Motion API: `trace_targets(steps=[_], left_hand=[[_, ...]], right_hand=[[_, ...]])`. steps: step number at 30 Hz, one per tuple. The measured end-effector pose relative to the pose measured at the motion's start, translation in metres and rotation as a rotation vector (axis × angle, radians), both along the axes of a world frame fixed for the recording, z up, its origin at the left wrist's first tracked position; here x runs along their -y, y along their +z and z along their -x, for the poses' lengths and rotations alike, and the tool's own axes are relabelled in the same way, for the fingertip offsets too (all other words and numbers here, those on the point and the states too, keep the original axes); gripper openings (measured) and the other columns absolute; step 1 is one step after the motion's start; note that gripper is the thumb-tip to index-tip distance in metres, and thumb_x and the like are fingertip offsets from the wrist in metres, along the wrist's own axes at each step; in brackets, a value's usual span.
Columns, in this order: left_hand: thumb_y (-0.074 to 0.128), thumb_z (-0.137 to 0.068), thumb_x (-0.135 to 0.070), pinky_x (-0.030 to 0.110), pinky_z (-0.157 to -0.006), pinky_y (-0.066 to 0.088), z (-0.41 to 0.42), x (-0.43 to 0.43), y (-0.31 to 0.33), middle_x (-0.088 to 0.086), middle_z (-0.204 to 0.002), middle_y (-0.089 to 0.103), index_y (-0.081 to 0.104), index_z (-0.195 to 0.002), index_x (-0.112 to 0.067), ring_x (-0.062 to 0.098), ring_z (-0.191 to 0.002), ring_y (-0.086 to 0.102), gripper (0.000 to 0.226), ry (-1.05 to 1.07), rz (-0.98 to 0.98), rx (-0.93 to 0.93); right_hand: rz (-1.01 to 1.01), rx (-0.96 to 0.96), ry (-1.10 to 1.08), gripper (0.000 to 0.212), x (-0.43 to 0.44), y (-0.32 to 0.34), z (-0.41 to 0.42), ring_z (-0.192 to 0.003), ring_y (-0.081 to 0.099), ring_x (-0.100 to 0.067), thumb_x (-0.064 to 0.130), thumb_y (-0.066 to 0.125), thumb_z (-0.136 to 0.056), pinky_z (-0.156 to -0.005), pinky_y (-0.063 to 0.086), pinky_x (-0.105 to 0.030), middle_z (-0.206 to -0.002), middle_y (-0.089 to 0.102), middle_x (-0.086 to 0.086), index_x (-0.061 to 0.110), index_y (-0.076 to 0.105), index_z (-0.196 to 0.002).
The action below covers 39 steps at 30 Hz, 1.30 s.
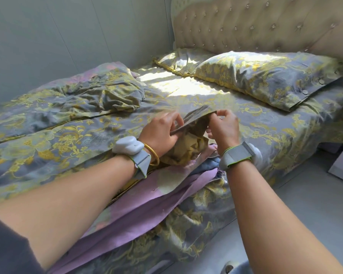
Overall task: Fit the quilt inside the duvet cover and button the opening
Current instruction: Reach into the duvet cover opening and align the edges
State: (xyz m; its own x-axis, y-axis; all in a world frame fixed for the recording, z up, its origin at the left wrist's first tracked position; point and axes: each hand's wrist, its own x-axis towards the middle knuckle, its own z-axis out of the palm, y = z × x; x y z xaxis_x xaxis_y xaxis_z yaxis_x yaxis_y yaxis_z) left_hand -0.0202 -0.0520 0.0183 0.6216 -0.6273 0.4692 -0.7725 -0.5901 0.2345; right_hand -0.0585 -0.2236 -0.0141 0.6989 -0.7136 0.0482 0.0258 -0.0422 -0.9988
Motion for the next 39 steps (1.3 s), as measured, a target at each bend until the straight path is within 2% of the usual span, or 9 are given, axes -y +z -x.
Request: trace_targets(steps=[4,7,9,11,14,23,26,32,39], left_hand=[[0.069,-0.079,-0.037,0.038,-0.077,0.051,0.01,-0.01,-0.012,-0.004,-0.097,0.058,0.052,-0.107,-0.024,0.02,-0.088,0.058,0.035,0.047,0.004,-0.062],[0.067,-0.074,-0.052,0.036,-0.08,0.04,0.029,-0.02,-0.017,0.001,-0.107,0.05,0.05,-0.117,-0.024,0.021,-0.094,0.048,0.054,-0.079,-0.029,0.34],[0.065,-0.077,-0.045,0.037,-0.074,0.039,0.041,-0.022,-0.026,0.003,-0.102,0.05,0.052,-0.12,-0.024,0.024,-0.087,0.048,0.049,-0.221,-0.156,0.54],[0.059,-0.08,-0.041,0.037,-0.064,0.047,0.049,-0.019,-0.034,0.002,-0.094,0.059,0.045,-0.131,-0.026,0.028,-0.078,0.06,0.055,-0.197,-0.292,0.432],[0.054,-0.084,-0.049,0.037,-0.063,0.049,0.048,-0.01,-0.038,0.003,-0.098,0.063,0.033,-0.139,-0.029,0.032,-0.083,0.066,0.062,0.086,-0.347,0.269],[0.056,-0.086,-0.016,0.033,-0.077,0.05,0.006,0.013,-0.005,0.011,-0.092,0.069,0.066,-0.094,-0.007,0.033,-0.091,0.063,0.016,0.276,0.225,-0.289],[0.062,-0.082,-0.016,0.04,-0.086,0.054,0.002,0.015,0.0,0.008,-0.098,0.072,0.064,-0.101,-0.01,0.025,-0.091,0.066,0.02,0.25,0.298,-0.433],[0.068,-0.083,-0.016,0.037,-0.089,0.054,0.006,0.009,0.001,0.002,-0.092,0.073,0.072,-0.096,-0.015,0.017,-0.09,0.067,0.014,0.137,0.312,-0.456],[0.05,-0.096,-0.021,0.019,-0.082,0.041,0.016,0.008,0.01,-0.001,-0.106,0.07,0.071,-0.111,-0.015,0.009,-0.095,0.058,0.026,0.097,0.173,-0.411]], right_hand=[[-0.18,-0.134,0.185,0.043,-0.011,-0.004,0.009,-0.087,0.069,-0.036,0.041,0.037,-0.081,-0.062,0.058,-0.048,-0.101,0.068,-0.016,0.006,0.06,-0.09],[-0.317,-0.141,0.171,0.036,-0.015,-0.003,0.015,-0.074,0.067,-0.029,0.03,0.032,-0.095,-0.047,0.054,-0.032,-0.097,0.065,-0.015,0.006,0.058,-0.102],[-0.247,-0.157,0.118,0.037,-0.014,-0.007,0.015,-0.081,0.068,-0.033,0.032,0.032,-0.09,-0.063,0.06,-0.046,-0.099,0.068,-0.019,0.007,0.06,-0.089],[-0.17,-0.156,0.081,0.039,-0.013,-0.008,0.014,-0.086,0.068,-0.037,0.036,0.033,-0.084,-0.078,0.058,-0.054,-0.095,0.07,-0.021,0.009,0.06,-0.076],[-0.1,-0.139,0.071,0.039,-0.014,-0.006,0.021,-0.064,0.066,-0.033,0.029,0.036,-0.091,-0.062,0.054,-0.042,-0.072,0.065,-0.019,0.007,0.057,-0.067],[-0.147,-0.121,0.014,0.033,-0.003,-0.01,0.032,-0.038,0.045,-0.017,0.016,0.053,-0.075,-0.043,0.037,-0.026,-0.043,0.051,0.0,0.014,0.054,-0.042],[-0.078,-0.095,-0.037,0.006,-0.009,-0.011,0.036,-0.055,0.061,-0.024,0.02,0.061,-0.069,-0.064,0.057,-0.042,-0.055,0.059,0.002,0.019,0.057,-0.066],[0.417,0.012,-0.161,0.013,-0.031,0.009,0.055,-0.077,0.063,-0.012,0.03,0.073,-0.075,-0.07,0.045,-0.024,-0.074,0.064,0.012,0.025,0.062,-0.08],[0.756,-0.067,0.137,0.04,-0.041,0.003,0.053,-0.101,0.065,-0.013,0.023,0.071,-0.074,-0.082,0.054,-0.035,-0.102,0.071,0.016,0.037,0.059,-0.11]])
